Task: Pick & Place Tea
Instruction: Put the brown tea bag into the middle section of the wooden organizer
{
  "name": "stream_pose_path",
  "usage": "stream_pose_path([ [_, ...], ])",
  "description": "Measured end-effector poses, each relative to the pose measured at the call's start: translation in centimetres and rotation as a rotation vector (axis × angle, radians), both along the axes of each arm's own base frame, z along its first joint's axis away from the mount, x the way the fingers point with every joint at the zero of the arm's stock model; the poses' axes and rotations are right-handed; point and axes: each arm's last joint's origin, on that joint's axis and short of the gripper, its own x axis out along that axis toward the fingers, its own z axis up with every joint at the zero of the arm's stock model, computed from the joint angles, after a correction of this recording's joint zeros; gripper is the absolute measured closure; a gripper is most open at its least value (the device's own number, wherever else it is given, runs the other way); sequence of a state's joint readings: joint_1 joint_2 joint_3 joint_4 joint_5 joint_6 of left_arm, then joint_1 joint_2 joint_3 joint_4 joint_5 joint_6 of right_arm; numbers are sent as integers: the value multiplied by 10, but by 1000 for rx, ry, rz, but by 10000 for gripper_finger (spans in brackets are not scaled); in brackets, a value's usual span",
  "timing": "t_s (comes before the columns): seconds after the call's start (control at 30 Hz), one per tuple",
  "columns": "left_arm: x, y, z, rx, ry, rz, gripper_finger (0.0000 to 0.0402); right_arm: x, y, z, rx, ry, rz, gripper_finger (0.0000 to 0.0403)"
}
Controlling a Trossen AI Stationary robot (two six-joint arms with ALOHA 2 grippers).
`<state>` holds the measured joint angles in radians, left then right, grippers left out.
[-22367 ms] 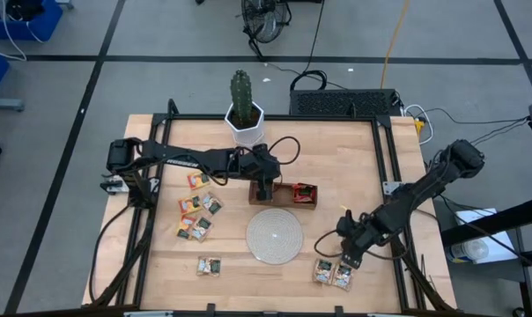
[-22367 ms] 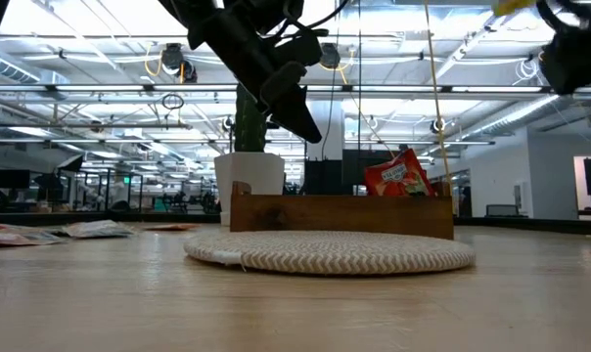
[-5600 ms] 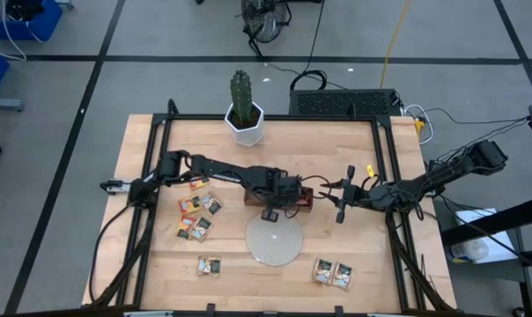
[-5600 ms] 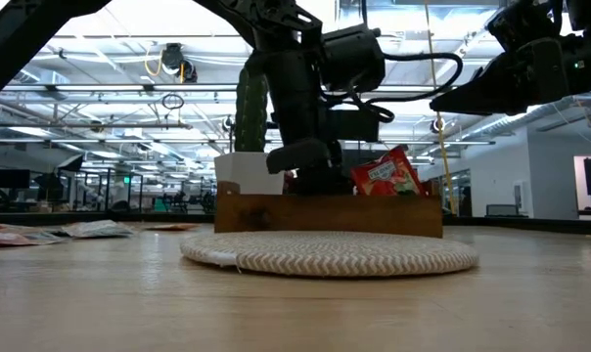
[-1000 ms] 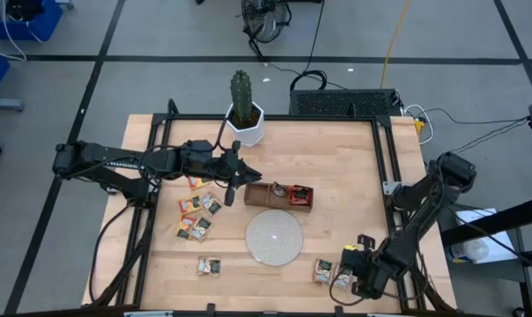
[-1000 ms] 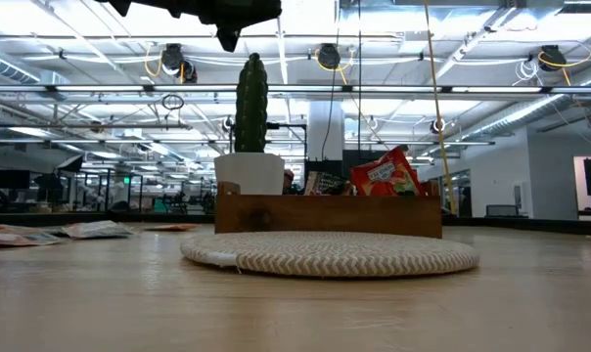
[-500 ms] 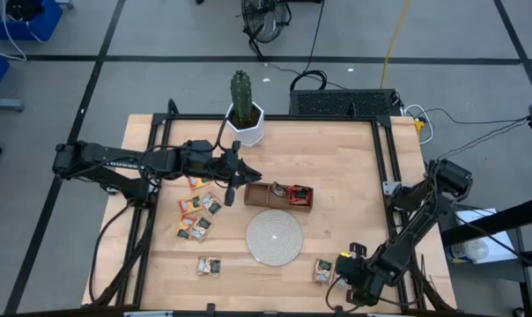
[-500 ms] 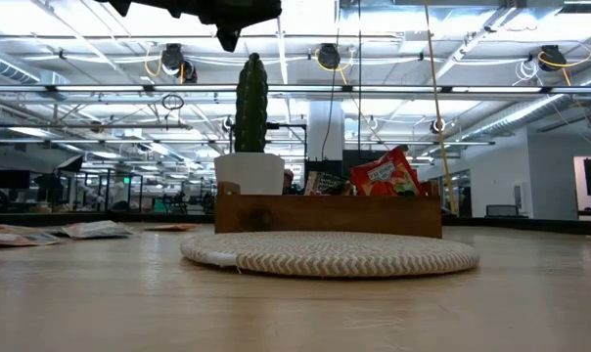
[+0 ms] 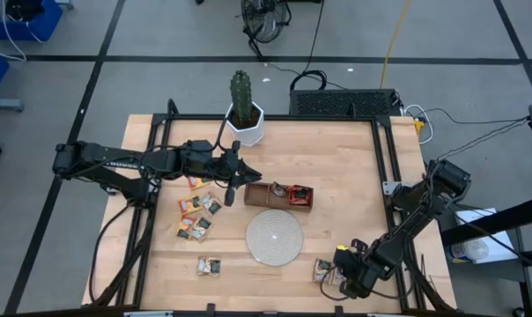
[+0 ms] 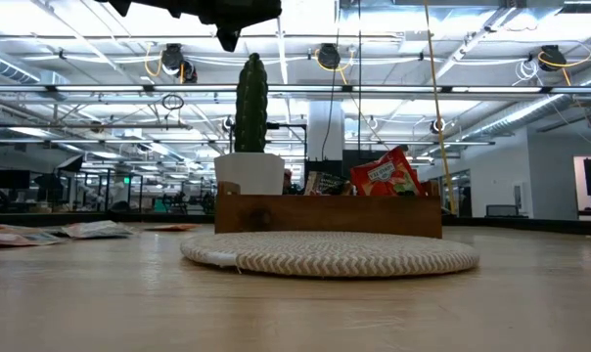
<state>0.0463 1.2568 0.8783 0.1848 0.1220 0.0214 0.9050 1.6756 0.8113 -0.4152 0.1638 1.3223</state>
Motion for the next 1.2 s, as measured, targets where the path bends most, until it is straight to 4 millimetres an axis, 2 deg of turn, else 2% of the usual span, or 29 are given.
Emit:
stream_pose_path([
  [0.33,0,0,0,0,0,0,360,6,-44,-16,-156,59,-75,403],
  [0.57,0,0,0,0,0,-1,360,10,-71,-19,-404,11,-161,403],
  [0.7,0,0,0,0,0,0,360,14,-74,-18,-453,-60,-190,403],
  [0.8,0,0,0,0,0,-1,360,17,-75,-17,-499,-103,-142,403],
  [0.9,0,0,0,0,0,0,360,19,-76,-7,-505,-89,-49,403],
  [1.03,0,0,0,0,0,0,360,23,-78,22,-459,-18,-5,394],
  [1.1,0,0,0,0,0,0,360,32,-75,44,-413,-54,7,377],
  [1.2,0,0,0,0,0,0,360,44,-72,63,-336,-86,39,333],
])
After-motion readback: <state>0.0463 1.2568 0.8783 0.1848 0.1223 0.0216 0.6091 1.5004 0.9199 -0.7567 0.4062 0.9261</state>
